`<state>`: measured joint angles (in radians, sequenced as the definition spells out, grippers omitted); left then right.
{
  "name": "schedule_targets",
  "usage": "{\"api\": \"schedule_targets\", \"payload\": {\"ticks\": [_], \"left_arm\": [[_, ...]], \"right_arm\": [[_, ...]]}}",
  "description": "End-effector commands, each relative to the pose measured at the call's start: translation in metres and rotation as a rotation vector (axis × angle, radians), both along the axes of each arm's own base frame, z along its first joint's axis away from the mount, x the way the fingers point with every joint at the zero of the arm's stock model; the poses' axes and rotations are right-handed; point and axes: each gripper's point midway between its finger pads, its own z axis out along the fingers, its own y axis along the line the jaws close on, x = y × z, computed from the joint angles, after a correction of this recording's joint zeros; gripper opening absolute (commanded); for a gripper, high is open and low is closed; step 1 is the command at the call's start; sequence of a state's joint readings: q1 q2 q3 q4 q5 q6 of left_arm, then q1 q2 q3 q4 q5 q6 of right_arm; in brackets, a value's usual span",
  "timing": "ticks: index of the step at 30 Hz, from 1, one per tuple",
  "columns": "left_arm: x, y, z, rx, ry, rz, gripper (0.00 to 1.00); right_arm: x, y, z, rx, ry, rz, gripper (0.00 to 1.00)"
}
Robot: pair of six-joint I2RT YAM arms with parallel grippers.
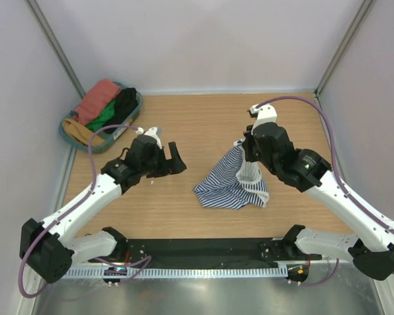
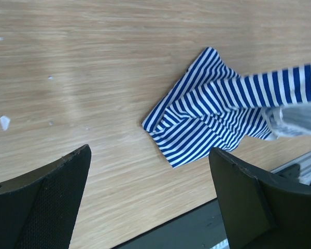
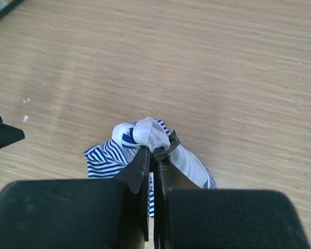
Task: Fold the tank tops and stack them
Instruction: Flatten the tank top out
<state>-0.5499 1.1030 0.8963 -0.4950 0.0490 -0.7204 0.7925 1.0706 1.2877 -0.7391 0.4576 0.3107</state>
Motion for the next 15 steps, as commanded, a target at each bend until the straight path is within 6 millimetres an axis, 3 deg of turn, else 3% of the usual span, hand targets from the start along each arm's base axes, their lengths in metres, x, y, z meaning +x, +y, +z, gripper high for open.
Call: {"api": "schedule_targets", "payload": {"ticks": [1, 9, 11, 15], "left_arm": [[0.008, -0.024, -0.008, 0.062, -0.083, -0.072, 0.96], [0.014, -0.084, -0.046, 0.169, -0.061, -0.217, 0.95], [0.015, -0.092, -0.069, 0.205, -0.010, -0.239, 0.94], [0.012, -0.110, -0.089, 0.216, 0.029, -0.269, 0.92]], "right_arm": [[0.001, 0.004, -0.005, 0.005, 0.008, 0.034, 0.01], [0.004, 0.001, 0.007, 0.018, 0.000, 0.032, 0.01], [0.004, -0.004, 0.014, 0.020, -0.006, 0.023, 0.01], [0.007, -0.014, 0.029, 0.038, -0.024, -0.007, 0.01]]}}
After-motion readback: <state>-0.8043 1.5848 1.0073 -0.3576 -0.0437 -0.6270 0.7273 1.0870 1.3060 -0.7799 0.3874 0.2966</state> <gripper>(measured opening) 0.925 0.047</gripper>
